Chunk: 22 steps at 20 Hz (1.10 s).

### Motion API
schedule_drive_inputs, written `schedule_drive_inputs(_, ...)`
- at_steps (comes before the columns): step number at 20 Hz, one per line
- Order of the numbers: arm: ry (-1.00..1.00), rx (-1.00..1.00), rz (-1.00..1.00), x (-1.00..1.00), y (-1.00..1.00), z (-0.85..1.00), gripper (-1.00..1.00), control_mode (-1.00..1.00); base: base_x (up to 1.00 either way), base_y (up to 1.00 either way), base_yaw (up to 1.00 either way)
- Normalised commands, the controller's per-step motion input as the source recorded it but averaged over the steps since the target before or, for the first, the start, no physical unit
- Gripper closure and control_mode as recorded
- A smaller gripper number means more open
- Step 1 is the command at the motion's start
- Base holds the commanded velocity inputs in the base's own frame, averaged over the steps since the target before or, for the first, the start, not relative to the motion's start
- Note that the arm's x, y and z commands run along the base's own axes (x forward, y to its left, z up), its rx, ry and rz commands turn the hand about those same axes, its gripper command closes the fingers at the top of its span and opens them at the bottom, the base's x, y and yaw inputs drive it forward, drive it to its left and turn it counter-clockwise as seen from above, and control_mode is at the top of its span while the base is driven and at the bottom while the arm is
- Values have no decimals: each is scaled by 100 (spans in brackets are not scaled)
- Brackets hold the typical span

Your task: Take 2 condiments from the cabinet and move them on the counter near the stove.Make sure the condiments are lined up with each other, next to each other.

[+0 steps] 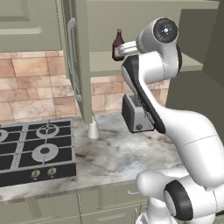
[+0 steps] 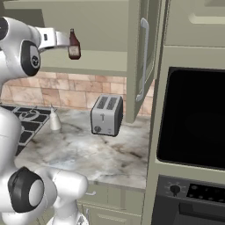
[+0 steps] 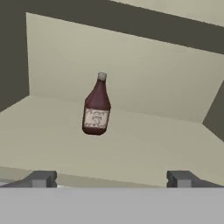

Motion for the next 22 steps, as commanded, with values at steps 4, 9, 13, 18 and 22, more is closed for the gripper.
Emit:
schedule_drive_inputs(4,0,13,0,36,0,-9,-100,-100,0,0,0)
schedule_drive_inputs(9,7,5,0,44,2,22,-100,-100,0,0,0)
schedule_drive_inputs(13,9,3,-2,44,2,26,-100,-100,0,0,0)
schedule_drive_inputs(18,6,0,-1,43,1,7,-100,-100,0,0,0)
schedule_drive_inputs(22,0,0,0,53,5,-13,-100,-100,0,0,0)
